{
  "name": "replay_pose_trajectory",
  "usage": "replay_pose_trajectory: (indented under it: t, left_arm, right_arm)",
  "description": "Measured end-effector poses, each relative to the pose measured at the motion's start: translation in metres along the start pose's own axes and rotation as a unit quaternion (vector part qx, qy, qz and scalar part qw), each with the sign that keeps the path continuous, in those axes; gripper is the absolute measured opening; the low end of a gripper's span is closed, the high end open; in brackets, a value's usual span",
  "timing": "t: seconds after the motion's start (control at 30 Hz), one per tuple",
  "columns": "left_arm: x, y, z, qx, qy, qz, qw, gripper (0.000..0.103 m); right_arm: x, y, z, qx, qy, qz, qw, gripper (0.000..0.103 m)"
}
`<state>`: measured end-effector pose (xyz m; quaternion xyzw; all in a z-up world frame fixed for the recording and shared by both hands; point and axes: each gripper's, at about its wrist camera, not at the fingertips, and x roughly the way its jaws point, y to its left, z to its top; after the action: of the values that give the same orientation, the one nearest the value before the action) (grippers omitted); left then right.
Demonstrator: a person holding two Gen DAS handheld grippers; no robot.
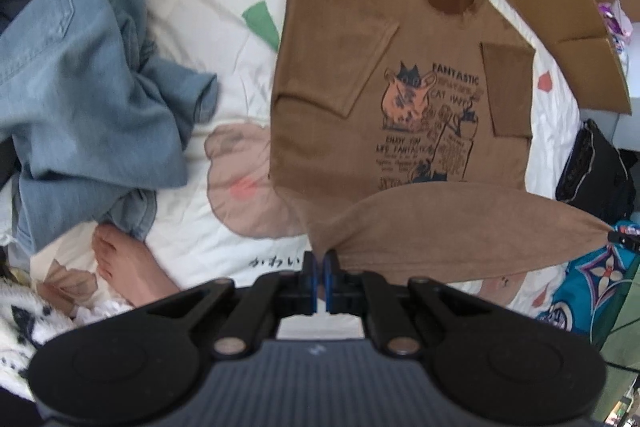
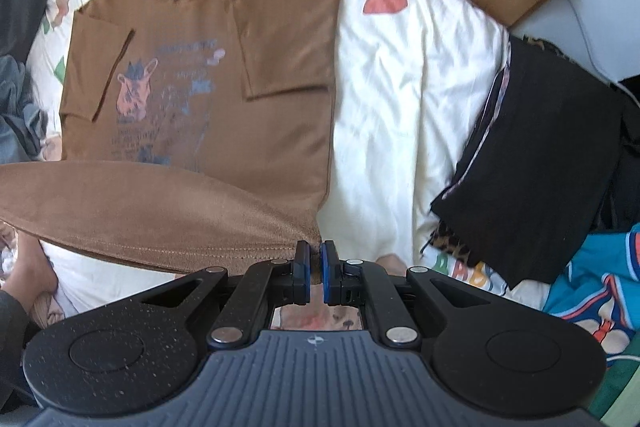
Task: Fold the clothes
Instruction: 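Lift the hem with both tools and fold it toward the collar, then lay the hem down near the collar with both tools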
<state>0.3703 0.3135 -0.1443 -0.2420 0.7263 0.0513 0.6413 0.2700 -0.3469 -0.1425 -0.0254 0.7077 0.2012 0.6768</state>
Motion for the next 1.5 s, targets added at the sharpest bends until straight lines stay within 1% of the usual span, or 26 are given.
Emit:
replay_pose_trajectory:
  t: [0.1, 0.33, 0.53, 0.67, 0.77, 0.8, 0.83, 1.0, 1.1, 1.3, 1.5]
  left_arm:
    - [-0.003, -0.003, 0.012, 0.004, -0.01, 0.001, 0.9999, 0.003]
    - [-0.003, -0.009, 0.044, 0.013, -0.033, 0.004, 0.9994, 0.003]
    - [0.005, -0.017, 0.077, 0.041, -0.044, 0.011, 0.9981, 0.003]
    - [0.012, -0.019, 0.099, 0.045, -0.052, 0.014, 0.9975, 0.003]
    - [0.015, -0.02, 0.117, 0.056, -0.06, 0.021, 0.9964, 0.003]
    - [0.017, -0.02, 0.123, 0.06, -0.06, 0.024, 0.9961, 0.003]
    - [0.019, -0.02, 0.13, 0.064, -0.061, 0.026, 0.9957, 0.003]
    - [0.029, -0.018, 0.162, 0.075, -0.063, 0.039, 0.9945, 0.003]
    - [0.031, -0.016, 0.177, 0.071, -0.068, 0.04, 0.9943, 0.003]
    - [0.04, -0.02, 0.204, 0.077, -0.072, 0.05, 0.9931, 0.003]
    - [0.054, -0.024, 0.227, 0.085, -0.072, 0.061, 0.992, 0.003]
  right_arm:
    - [-0.001, -0.001, 0.008, 0.018, -0.011, -0.01, 1.0, 0.003]
    - [0.001, 0.0, 0.037, 0.008, -0.031, -0.013, 0.999, 0.003]
    - [0.01, 0.001, 0.068, 0.002, -0.046, -0.016, 0.999, 0.003]
    - [0.015, 0.001, 0.096, 0.006, -0.054, -0.01, 0.998, 0.003]
    - [0.019, 0.004, 0.119, -0.011, -0.059, -0.022, 0.998, 0.003]
    - [0.02, 0.002, 0.125, 0.022, -0.064, -0.031, 0.997, 0.003]
    - [0.022, 0.0, 0.131, 0.04, -0.068, -0.038, 0.996, 0.003]
    - [0.031, -0.008, 0.163, 0.041, -0.072, -0.055, 0.995, 0.003]
    - [0.035, -0.012, 0.179, 0.047, -0.076, -0.061, 0.994, 0.003]
    - [0.046, -0.01, 0.207, 0.048, -0.082, -0.074, 0.993, 0.003]
    - [0.06, -0.011, 0.225, 0.054, -0.08, -0.088, 0.991, 0.003]
